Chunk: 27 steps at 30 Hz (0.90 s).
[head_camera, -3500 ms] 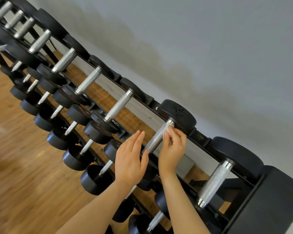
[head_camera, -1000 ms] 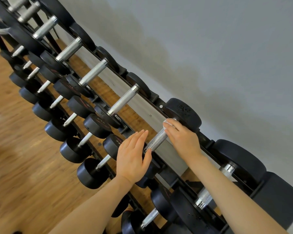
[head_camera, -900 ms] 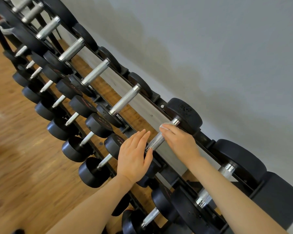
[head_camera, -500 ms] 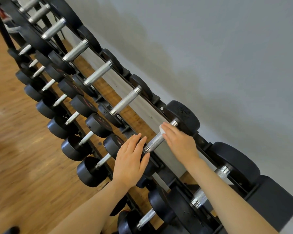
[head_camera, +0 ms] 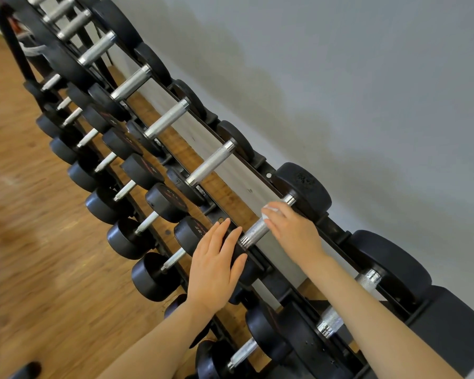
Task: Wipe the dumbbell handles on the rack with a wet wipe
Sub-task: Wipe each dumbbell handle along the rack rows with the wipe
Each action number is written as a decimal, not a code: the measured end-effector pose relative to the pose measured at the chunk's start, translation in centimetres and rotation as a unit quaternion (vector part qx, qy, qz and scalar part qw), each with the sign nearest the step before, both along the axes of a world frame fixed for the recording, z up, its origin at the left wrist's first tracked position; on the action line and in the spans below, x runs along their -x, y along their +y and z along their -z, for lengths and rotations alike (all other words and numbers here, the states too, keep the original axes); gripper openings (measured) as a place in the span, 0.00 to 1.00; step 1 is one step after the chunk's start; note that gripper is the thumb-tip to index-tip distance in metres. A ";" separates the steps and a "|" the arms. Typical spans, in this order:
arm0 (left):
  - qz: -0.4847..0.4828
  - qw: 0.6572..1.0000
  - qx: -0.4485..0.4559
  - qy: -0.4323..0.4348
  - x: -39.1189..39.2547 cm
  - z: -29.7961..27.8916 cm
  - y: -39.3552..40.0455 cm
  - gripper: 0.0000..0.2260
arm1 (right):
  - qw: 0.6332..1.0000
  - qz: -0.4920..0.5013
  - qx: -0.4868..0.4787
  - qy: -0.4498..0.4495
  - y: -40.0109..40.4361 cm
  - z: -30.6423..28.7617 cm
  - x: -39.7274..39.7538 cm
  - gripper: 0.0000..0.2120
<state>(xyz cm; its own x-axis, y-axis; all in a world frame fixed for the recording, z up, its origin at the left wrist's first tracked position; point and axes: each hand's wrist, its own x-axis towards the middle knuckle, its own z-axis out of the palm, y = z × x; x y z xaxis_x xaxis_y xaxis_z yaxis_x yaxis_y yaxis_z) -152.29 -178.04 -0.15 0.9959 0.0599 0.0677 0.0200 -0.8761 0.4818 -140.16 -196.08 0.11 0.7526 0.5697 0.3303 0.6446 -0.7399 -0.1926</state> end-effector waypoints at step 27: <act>-0.002 1.000 -0.001 0.006 0.5 0.8 0.2 0.23 | 0.999 0.017 -0.005 -0.050 -0.3 0.7 -0.1 0.16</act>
<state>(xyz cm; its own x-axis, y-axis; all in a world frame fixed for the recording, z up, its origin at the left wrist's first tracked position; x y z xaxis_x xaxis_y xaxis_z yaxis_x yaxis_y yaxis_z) -152.78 -177.81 -0.98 0.9964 0.0628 0.0568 0.0279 -0.8769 0.4799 -140.09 -196.34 -0.64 0.7342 0.5408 0.4105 0.6359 -0.7596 -0.1367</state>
